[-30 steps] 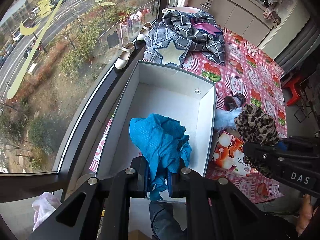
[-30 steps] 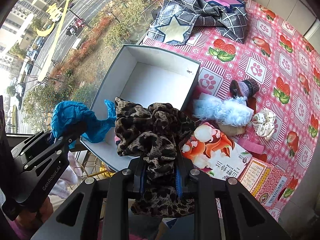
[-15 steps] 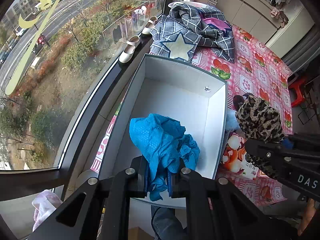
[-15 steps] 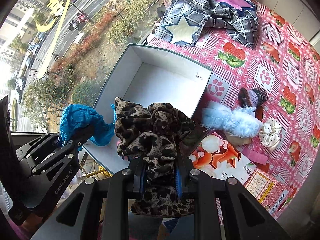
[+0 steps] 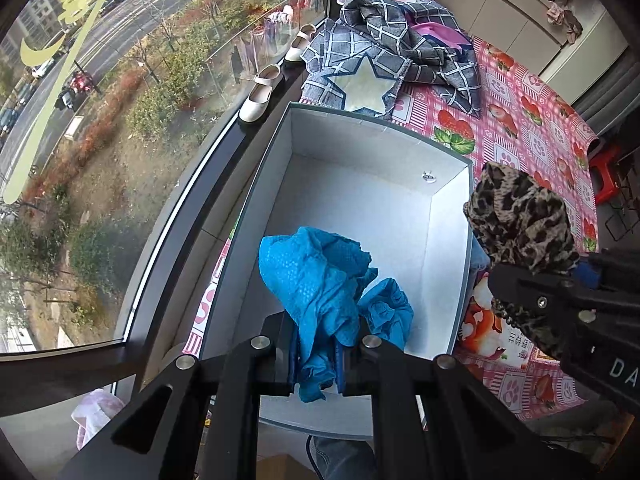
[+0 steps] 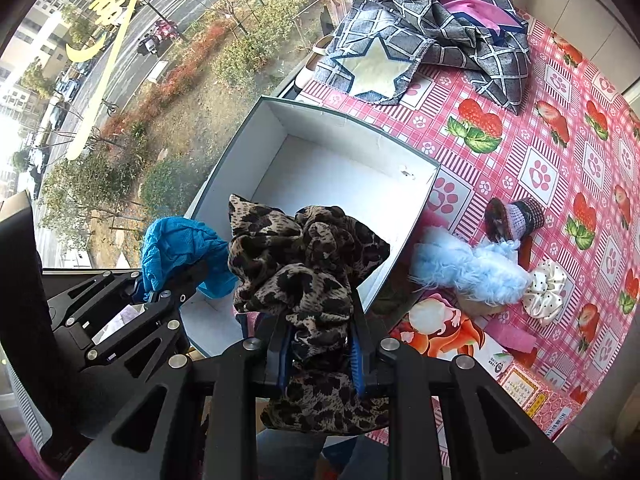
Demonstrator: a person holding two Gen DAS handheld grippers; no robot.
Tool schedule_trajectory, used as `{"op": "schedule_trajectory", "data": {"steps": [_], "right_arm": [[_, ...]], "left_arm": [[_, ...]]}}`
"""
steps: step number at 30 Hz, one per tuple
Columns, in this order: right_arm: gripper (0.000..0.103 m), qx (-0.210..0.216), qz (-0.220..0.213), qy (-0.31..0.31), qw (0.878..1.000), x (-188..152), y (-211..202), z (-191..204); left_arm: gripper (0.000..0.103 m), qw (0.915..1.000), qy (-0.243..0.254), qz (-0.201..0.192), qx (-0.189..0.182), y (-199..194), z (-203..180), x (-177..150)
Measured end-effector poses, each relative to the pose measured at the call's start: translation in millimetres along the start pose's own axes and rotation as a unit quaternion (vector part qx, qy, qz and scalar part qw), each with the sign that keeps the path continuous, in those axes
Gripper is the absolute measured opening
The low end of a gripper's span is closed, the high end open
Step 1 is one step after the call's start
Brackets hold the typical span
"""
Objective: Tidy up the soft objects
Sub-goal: 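Open both tools to drop the blue cloth and leopard scrunchie into the box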
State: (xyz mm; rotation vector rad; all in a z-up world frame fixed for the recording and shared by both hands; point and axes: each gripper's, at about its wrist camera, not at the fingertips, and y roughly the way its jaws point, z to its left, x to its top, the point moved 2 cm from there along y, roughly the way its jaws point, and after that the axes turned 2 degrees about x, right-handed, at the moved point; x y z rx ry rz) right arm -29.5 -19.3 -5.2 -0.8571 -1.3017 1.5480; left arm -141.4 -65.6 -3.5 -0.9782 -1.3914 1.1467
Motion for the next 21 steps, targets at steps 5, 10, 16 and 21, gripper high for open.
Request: {"op": "schedule_trajectory", "data": {"steps": [5,10,16,21], "right_arm": [[0.023,0.002,0.001,0.002,1.0,6.0,4.4,1.4],[0.023,0.006,0.0,0.004,1.0,11.8,7.0,4.2],[0.024,0.011,-0.003,0.001,1.0,15.6,6.1,8.9],[0.048,0.015,-0.005,0.001,1.0,15.4,3.7,10.2]], "left_arm": [[0.014,1.0,0.001,0.008,0.002,5.7,0.7,0.4],[0.014,0.9999,0.001,0.013,0.004,11.1,0.5,0.0],[0.017,0.9999,0.001,0.012,-0.006,11.5,-0.5,-1.2],[0.072,0.9999,-0.012,-0.005,-0.01,4.4,2.1,-1.1]]}}
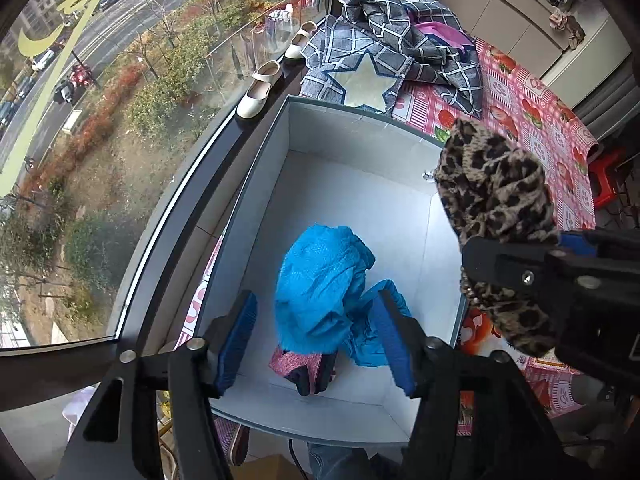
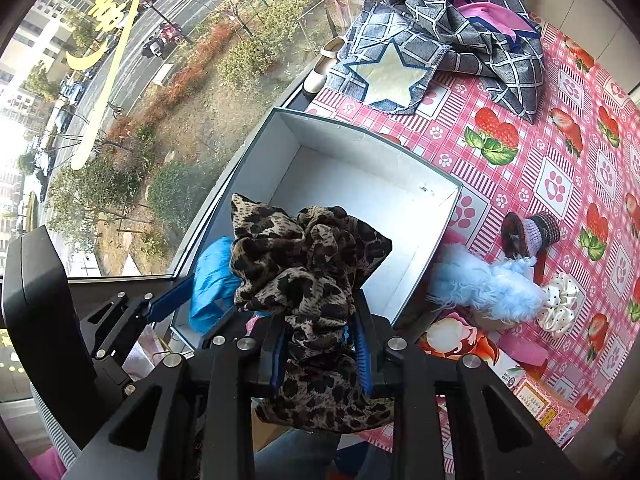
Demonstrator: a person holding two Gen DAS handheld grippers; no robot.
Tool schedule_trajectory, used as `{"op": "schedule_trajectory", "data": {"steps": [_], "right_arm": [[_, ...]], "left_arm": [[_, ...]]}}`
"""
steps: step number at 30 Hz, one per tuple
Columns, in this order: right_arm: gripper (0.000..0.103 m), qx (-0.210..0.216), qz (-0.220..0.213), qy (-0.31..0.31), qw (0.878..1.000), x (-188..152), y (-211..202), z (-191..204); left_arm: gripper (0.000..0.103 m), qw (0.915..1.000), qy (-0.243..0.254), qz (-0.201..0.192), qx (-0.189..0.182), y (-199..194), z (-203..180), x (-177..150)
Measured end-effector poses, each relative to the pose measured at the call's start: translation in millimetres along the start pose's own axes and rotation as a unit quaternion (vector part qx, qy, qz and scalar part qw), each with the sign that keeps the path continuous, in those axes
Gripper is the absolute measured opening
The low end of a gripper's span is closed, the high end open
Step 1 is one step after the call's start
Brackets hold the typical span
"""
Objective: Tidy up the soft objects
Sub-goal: 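Open both tools to drop the blue cloth and leopard scrunchie into the box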
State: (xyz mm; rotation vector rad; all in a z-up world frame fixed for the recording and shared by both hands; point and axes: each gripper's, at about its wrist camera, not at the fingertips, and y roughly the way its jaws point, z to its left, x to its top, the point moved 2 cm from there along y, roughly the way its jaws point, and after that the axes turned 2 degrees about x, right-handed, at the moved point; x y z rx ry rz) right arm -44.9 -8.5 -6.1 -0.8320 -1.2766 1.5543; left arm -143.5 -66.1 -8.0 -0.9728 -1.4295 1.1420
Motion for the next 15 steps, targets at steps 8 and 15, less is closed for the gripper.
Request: {"op": "schedule_trajectory", "data": {"steps": [8,15], "right_arm": [[0.074,-0.003,-0.01,0.006,1.0,0.2,-8.0,-1.9],[0.091,-0.002,-0.004,0.034,0.999,-5.8,-10.0,-17.1]], "left_arm": [[0.087,0.9998,-0.013,0.003,-0.014,0.1,0.9,-2.1],[0.103,0.9982,-0.035,-0.01,-0.047,-4.5,2.1,-0.6]]}}
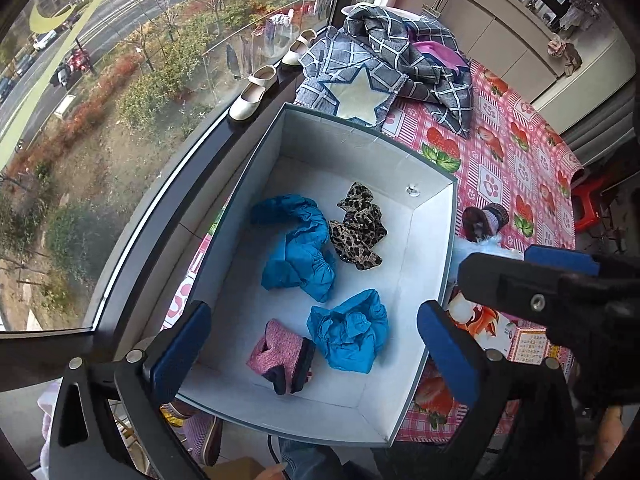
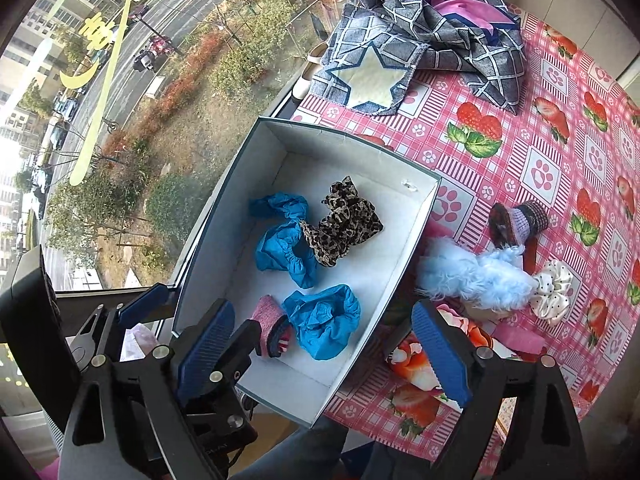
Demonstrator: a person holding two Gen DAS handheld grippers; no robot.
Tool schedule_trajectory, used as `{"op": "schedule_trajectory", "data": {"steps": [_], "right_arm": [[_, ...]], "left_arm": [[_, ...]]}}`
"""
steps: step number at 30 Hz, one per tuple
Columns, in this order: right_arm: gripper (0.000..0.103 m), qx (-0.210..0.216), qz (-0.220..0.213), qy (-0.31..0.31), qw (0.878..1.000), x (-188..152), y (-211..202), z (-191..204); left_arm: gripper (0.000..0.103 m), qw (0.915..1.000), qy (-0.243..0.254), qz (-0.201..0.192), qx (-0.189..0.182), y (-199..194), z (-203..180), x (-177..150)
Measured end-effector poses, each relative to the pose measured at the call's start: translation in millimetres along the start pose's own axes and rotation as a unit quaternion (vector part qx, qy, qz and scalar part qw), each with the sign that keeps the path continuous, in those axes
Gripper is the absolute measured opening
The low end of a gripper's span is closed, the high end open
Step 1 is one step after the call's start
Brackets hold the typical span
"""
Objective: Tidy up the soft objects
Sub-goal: 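Open both tools to drop the blue cloth and leopard scrunchie into the box, then move both tools toward the light blue fluffy puff and polka-dot scrunchie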
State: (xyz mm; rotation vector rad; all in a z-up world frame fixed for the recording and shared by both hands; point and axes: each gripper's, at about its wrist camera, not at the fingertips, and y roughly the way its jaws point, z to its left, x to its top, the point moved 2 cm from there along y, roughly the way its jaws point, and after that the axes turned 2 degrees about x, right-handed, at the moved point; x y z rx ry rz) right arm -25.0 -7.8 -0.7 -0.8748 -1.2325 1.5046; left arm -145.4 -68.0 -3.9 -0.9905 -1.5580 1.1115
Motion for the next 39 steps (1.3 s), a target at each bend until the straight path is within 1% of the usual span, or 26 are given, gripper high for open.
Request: {"op": "schedule_trajectory", "data": {"steps": [3,6,9,13,19,23,25,26,27,29,30,31,32,33,35,38,39], "right_arm": [[0.091,0.002,0.005,0.015,1.0,-4.7,-3.0,-10.2],[0.091,0.004,0.001,0.034,0.999,-9.1,-10.6,-25.2],[0.091,0.007,-0.004,0.06,0.998,-15.0,-22.7,-46.4],[0.091,0.011,-0.012,0.099,0.995,-23.3,-42.5,-83.2],[0.091,0.011,-0.025,0.166,0.986,-42.9,-70.4,-150.5],[0.091,0.01,-0.032,0.212,0.977,-59.2,-81.1,-194.5],[0.091,0.012,-0.032,0.232,0.972,-67.0,-84.5,-213.9],[0.091,0.012,-0.032,0.24,0.97,-70.6,-85.7,-222.6],[0.091,0.011,-0.032,0.246,0.969,-74.0,-86.6,-230.9],[0.091,0.011,-0.03,0.256,0.966,-79.8,-86.6,-245.9],[0.091,0.011,-0.028,0.261,0.965,-82.9,-86.1,-252.6],[0.091,0.012,-0.025,0.265,0.964,-85.3,-85.2,-259.0],[0.091,0.014,-0.023,0.27,0.963,-87.5,-83.9,-265.3],[0.091,0.016,-0.02,0.274,0.961,-89.6,-82.4,-271.3],[0.091,0.021,-0.014,0.281,0.959,-92.6,-78.3,-281.9],[0.091,0.031,-0.003,0.288,0.957,-92.7,-69.4,-295.1],[0.091,0.038,0.001,0.291,0.956,-91.9,-65.9,-299.2]], "left_arm": [[0.103,0.9999,-0.001,-0.002,-0.01,-1.2,-3.7,1.4],[0.103,0.9998,0.011,-0.001,-0.014,-3.1,-13.6,2.3],[0.103,0.9993,0.032,-0.001,-0.019,-7.9,-29.0,3.0],[0.103,0.9969,0.069,0.002,-0.038,-10.7,-60.0,4.3],[0.103,0.9879,0.149,0.008,-0.044,-6.1,-121.5,2.3],[0.103,0.978,0.206,0.018,-0.03,7.3,-161.7,-0.4],[0.103,0.9678,0.251,0.012,-0.008,15.6,-182.2,-3.0],[0.103,0.9592,0.282,0.004,0.009,20.6,-192.1,-4.9],[0.103,0.9476,0.318,-0.006,0.031,25.8,-202.3,-7.2],[0.103,0.9181,0.389,-0.025,0.072,38.1,-219.0,-11.7],[0.103,0.9044,0.417,-0.03,0.086,44.5,-224.7,-13.2],[0.103,0.8932,0.439,-0.03,0.093,50.9,-229.5,-13.8],[0.103,0.8841,0.456,-0.026,0.097,56.9,-233.3,-13.1],[0.103,0.8776,0.469,-0.022,0.096,62.0,-236.3,-11.8],[0.103,0.8694,0.487,-0.004,0.081,72.7,-242.7,-8.3],[0.103,0.8654,0.497,0.037,0.049,89.1,-254.4,-3.3],[0.102,0.8645,0.498,0.048,0.045,94.9,-257.8,-1.4]]}}
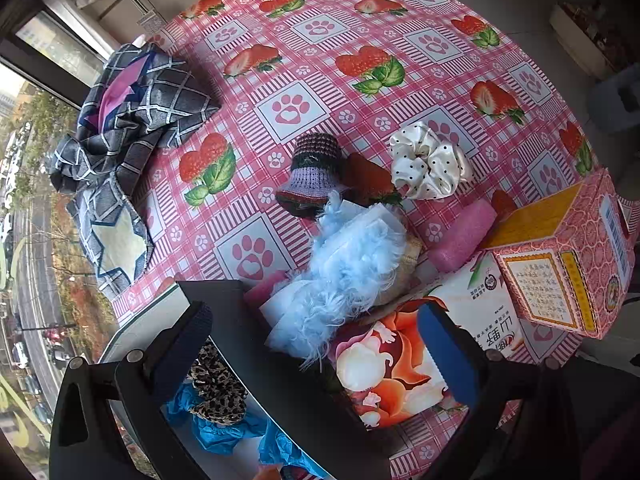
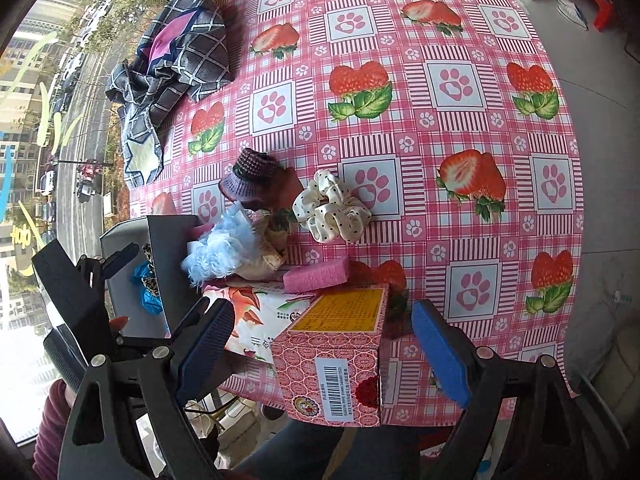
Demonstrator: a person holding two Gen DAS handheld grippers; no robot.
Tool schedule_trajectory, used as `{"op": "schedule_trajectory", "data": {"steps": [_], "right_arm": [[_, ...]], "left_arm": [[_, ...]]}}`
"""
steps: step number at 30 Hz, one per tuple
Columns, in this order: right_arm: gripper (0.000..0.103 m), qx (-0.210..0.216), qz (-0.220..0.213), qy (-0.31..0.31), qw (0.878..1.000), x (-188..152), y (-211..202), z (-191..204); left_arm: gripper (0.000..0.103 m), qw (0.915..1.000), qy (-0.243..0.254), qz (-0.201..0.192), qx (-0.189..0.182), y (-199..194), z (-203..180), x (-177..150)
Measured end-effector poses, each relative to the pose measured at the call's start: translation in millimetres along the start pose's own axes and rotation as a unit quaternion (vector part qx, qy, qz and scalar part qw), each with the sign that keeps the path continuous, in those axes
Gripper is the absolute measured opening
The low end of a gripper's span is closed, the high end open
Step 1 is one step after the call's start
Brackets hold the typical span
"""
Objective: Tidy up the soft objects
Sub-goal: 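Move both tools toward the light blue fluffy puff and polka-dot scrunchie, then grasp the light blue fluffy puff with the left tool while the right tool grasps the white polka-dot scrunchie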
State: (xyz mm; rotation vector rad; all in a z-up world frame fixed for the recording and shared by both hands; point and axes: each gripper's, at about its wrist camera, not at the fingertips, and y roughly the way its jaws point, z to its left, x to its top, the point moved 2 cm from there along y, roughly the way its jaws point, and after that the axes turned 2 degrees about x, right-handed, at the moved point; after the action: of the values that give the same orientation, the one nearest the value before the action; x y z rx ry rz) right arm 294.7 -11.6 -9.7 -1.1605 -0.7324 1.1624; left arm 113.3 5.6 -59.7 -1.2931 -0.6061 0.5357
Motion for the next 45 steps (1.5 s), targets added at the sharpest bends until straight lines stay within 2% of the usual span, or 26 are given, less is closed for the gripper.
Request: {"op": "schedule_trajectory", "data": {"steps": [8,16,18,21,26,31,32,33,34,35,36,37,45], "right_arm": [[0.091,0.014,0.046,0.015,0.999,28.6,38.5,-12.8],[0.091,0.02,0.113,0.0,0.993,57.9,94.7,-10.5],[0.091,0.026,0.13,-0.004,0.991,63.7,107.8,-10.0],[0.091,0.033,0.147,0.001,0.989,72.9,125.8,-9.9],[0.091,0.026,0.171,-0.015,0.985,83.3,154.4,-6.7],[0.091,0.012,0.181,-0.018,0.983,86.8,173.1,-7.5],[0.089,0.005,0.182,-0.019,0.983,86.7,175.1,-7.6],[0.08,0.0,0.18,-0.02,0.983,86.7,176.0,-7.7],[0.077,-0.007,0.177,-0.024,0.984,86.1,175.4,-8.0],[0.069,-0.007,0.173,-0.029,0.984,85.4,173.5,-8.5],[0.043,-0.005,0.167,-0.037,0.985,86.1,172.0,-7.6],[0.031,0.002,0.164,-0.038,0.986,84.9,169.7,-10.4],[0.029,0.044,0.113,0.002,0.993,75.0,134.6,-34.6]], "left_arm": [[0.097,0.998,0.029,0.05,-0.024,33.6,-8.3,15.5],[0.096,0.9931,0.057,0.097,-0.032,60.6,-20.6,19.7],[0.093,0.9921,0.058,0.107,-0.03,66.9,-22.0,19.7],[0.084,0.9909,0.048,0.123,-0.025,76.2,-20.0,19.7],[0.058,0.9887,0.007,0.147,-0.028,88.8,-11.4,21.4],[0.044,0.9898,-0.028,0.135,-0.037,86.2,-4.1,24.1],[0.042,0.9904,-0.032,0.129,-0.039,83.5,-3.8,24.7],[0.041,0.9911,-0.036,0.122,-0.04,80.2,-2.8,25.2],[0.04,0.9916,-0.041,0.116,-0.04,76.6,-2.7,24.9],[0.04,0.992,-0.047,0.11,-0.041,72.9,-2.2,24.6],[0.04,0.9923,-0.053,0.103,-0.043,69.2,-0.7,24.9],[0.039,0.9926,-0.06,0.097,-0.044,66.3,1.0,24.6],[0.039,0.9882,-0.136,0.054,-0.047,33.6,25.7,16.6]]}}
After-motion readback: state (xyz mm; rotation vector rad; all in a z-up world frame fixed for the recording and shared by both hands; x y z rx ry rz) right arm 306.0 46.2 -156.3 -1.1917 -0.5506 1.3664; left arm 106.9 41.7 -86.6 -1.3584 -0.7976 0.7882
